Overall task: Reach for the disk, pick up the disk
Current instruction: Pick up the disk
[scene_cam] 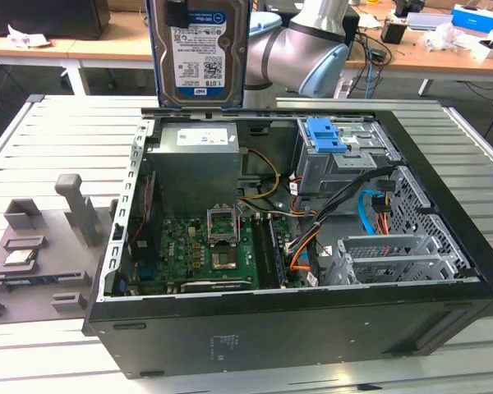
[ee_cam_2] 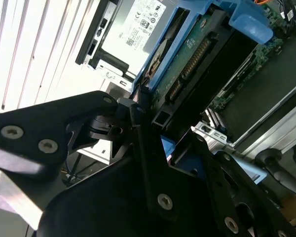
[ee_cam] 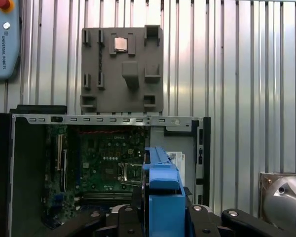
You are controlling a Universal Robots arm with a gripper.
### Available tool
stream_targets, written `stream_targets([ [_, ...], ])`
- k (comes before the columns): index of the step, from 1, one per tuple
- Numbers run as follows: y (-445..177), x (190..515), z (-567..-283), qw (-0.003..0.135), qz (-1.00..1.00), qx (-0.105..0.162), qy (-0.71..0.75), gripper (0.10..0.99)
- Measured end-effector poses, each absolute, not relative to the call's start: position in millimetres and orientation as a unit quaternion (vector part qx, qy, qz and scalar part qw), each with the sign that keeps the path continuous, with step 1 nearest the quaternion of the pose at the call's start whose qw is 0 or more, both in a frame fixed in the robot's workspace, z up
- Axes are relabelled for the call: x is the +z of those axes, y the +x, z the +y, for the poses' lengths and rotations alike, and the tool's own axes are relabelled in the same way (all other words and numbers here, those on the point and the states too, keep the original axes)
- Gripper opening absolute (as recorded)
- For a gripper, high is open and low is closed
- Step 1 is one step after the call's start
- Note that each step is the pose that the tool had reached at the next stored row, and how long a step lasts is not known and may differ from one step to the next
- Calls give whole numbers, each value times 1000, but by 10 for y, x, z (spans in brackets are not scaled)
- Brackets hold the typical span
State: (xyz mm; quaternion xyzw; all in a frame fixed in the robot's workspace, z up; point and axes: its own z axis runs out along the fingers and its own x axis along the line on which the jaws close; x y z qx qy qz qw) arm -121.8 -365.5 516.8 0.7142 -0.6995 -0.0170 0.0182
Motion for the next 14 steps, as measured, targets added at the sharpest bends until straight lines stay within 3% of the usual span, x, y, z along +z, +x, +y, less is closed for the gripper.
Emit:
stream_targets([
  [14,-939,5091,-3655,18,-700,-17,714,365],
])
